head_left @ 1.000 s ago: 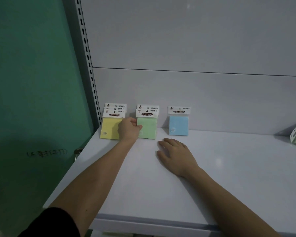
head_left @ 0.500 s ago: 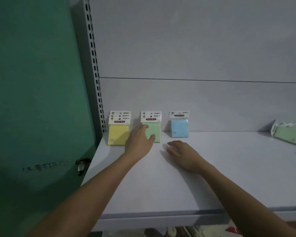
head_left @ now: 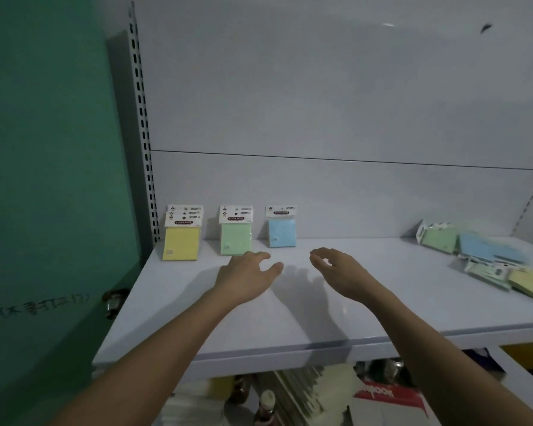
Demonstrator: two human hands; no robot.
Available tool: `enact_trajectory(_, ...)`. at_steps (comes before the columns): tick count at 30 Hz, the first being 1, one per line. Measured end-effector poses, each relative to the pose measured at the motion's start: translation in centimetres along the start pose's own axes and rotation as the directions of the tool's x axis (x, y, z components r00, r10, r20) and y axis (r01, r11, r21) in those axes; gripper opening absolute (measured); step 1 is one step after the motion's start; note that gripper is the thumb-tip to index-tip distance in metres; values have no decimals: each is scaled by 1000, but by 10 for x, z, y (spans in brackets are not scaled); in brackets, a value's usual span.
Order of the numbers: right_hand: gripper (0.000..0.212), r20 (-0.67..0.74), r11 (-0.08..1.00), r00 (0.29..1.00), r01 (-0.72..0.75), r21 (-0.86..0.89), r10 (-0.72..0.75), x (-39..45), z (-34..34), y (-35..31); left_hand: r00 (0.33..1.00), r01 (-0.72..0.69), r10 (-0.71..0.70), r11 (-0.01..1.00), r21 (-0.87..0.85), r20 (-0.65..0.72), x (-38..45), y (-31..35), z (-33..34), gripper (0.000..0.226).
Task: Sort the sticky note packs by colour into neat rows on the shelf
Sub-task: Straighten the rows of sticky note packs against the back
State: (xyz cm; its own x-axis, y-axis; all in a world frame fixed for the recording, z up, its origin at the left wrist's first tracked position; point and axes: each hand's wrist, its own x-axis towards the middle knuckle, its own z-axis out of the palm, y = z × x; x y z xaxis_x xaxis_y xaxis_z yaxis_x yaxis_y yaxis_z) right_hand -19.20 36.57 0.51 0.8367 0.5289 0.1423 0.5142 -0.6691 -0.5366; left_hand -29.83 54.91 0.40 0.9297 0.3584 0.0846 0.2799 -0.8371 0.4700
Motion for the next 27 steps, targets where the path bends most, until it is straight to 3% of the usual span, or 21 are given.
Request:
enact_trajectory(6,44,-32,999,999,11,37,-10,-64,-63,74,999,30,-29,998,-62,16,-36,88,41,61)
enact_trajectory(15,44,-47,998,998,-50,30,51,-135,-150,187,999,-41,42,998,-44,29,-60,246,113,59)
enact_trajectory(27,44,-83,994,991,-107,25,109,-108,-214,324,992,-76,85,993,-92,98,19,345,200,57)
